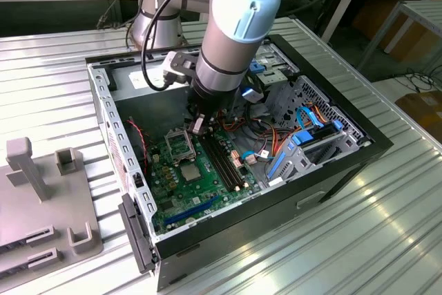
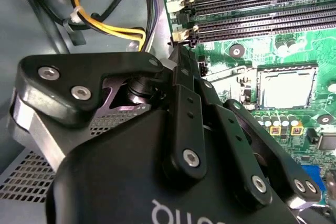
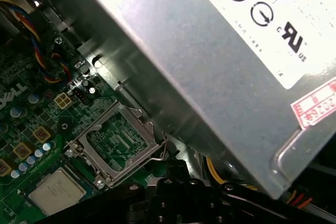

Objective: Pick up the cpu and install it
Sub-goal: 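Close the cpu cover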

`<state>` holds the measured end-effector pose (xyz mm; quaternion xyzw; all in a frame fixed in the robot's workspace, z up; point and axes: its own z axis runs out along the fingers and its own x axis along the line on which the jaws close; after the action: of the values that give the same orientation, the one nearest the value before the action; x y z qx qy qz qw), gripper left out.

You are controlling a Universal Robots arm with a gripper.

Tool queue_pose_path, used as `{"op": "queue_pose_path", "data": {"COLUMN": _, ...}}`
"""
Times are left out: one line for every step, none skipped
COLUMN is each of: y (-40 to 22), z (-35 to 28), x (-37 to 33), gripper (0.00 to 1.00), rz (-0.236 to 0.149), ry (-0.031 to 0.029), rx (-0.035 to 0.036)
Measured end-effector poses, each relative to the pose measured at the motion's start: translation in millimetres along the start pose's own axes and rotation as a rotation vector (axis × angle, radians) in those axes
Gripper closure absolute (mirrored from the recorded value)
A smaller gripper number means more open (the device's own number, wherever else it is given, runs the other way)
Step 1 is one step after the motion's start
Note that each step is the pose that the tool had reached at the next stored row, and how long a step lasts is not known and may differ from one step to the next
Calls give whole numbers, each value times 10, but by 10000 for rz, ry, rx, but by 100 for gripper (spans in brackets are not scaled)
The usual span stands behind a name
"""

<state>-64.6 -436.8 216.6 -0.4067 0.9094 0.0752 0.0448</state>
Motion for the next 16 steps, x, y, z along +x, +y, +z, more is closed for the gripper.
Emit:
{"op": "queue_pose_path", "data": {"y": 2, "z": 2, "x": 2, "gripper": 89, "rz": 3, "ry": -13, "rx": -10}}
{"op": "queue_pose_path", "data": {"y": 4, "z": 5, "x": 4, "gripper": 89, "rz": 3, "ry": -26, "rx": -21}}
{"op": "queue_pose_path", "data": {"y": 5, "z": 9, "x": 6, "gripper": 89, "rz": 2, "ry": -37, "rx": -31}}
{"op": "queue_pose_path", "data": {"y": 5, "z": 13, "x": 7, "gripper": 89, "rz": 2, "ry": -46, "rx": -40}}
{"op": "queue_pose_path", "data": {"y": 5, "z": 17, "x": 9, "gripper": 89, "rz": 1, "ry": -52, "rx": -45}}
{"op": "queue_pose_path", "data": {"y": 5, "z": 25, "x": 10, "gripper": 89, "rz": 2, "ry": -58, "rx": -49}}
{"op": "queue_pose_path", "data": {"y": 4, "z": 38, "x": 12, "gripper": 89, "rz": 4, "ry": -63, "rx": -56}}
{"op": "queue_pose_path", "data": {"y": 4, "z": 45, "x": 14, "gripper": 89, "rz": 5, "ry": -72, "rx": -64}}
{"op": "queue_pose_path", "data": {"y": 8, "z": 51, "x": 19, "gripper": 89, "rz": 8, "ry": -92, "rx": -81}}
{"op": "queue_pose_path", "data": {"y": 11, "z": 53, "x": 22, "gripper": 89, "rz": 7, "ry": -111, "rx": -98}}
{"op": "queue_pose_path", "data": {"y": 16, "z": 54, "x": 27, "gripper": 89, "rz": 6, "ry": -138, "rx": -122}}
{"op": "queue_pose_path", "data": {"y": 19, "z": 54, "x": 29, "gripper": 89, "rz": 7, "ry": -154, "rx": -137}}
{"op": "queue_pose_path", "data": {"y": 22, "z": 54, "x": 31, "gripper": 89, "rz": 5, "ry": -161, "rx": -142}}
{"op": "queue_pose_path", "data": {"y": 25, "z": 55, "x": 34, "gripper": 89, "rz": 6, "ry": -162, "rx": -143}}
{"op": "queue_pose_path", "data": {"y": 26, "z": 55, "x": 36, "gripper": 89, "rz": 6, "ry": -163, "rx": -143}}
{"op": "queue_pose_path", "data": {"y": 28, "z": 54, "x": 37, "gripper": 89, "rz": 6, "ry": -162, "rx": -143}}
